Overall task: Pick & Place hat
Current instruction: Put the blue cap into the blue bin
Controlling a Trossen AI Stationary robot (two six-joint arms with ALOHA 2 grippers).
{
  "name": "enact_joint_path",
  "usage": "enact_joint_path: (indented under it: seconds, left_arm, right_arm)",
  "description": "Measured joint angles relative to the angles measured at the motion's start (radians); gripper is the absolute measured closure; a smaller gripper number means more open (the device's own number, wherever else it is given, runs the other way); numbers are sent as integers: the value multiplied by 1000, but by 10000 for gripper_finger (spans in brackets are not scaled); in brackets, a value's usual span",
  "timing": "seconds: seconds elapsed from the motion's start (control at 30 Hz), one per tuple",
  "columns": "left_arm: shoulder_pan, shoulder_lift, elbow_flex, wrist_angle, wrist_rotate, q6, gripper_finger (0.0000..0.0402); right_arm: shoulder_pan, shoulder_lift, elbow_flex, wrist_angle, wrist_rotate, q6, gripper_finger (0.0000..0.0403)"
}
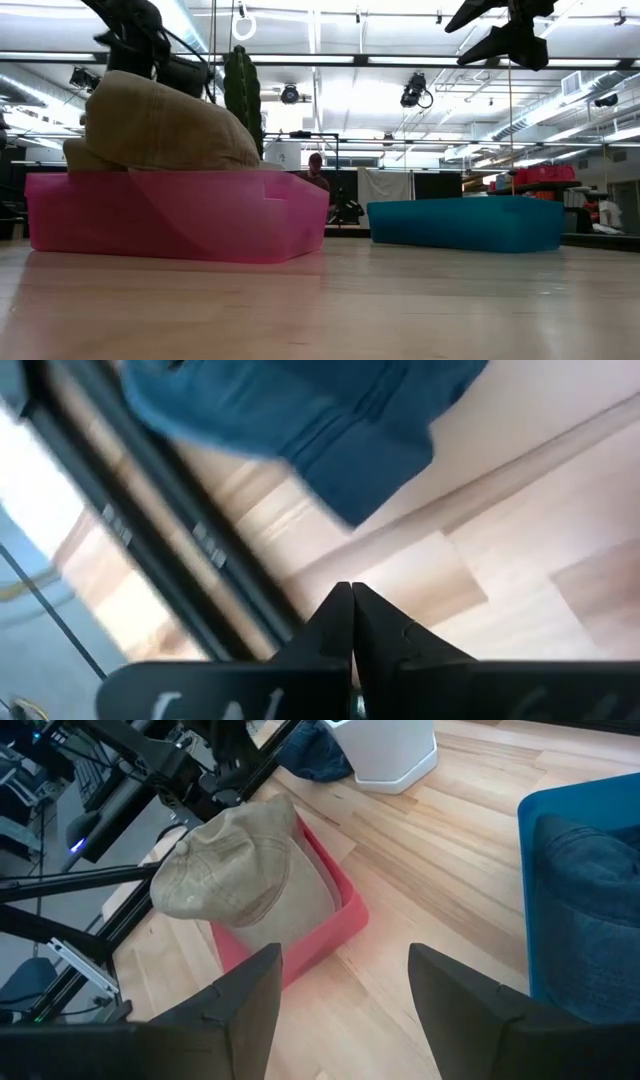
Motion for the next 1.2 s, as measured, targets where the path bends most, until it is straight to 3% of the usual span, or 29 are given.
enact_joint_path:
  seconds: [0.17,0.5,0.67,0.93,1.07,1.2]
  left_arm:
    - [0,-113,39,-37,-4,-184,398]
    - [61,-296,105,140,-153,-497,369]
    - [169,-300,107,271,-111,-585,306]
    - [305,-259,107,341,-18,-839,164]
    - [332,-211,107,361,13,-949,108]
    - [332,-151,107,452,16,-1009,77]
  right_arm:
    - [0,0,0,0,0,0,181]
    - [0,0,0,0,-1,0,181]
    - [0,0,0,0,-3,0,181]
    - [0,0,0,0,-4,0,181]
    - [0,0,0,0,-4,-5,181]
    - [0,0,0,0,-4,-8,181]
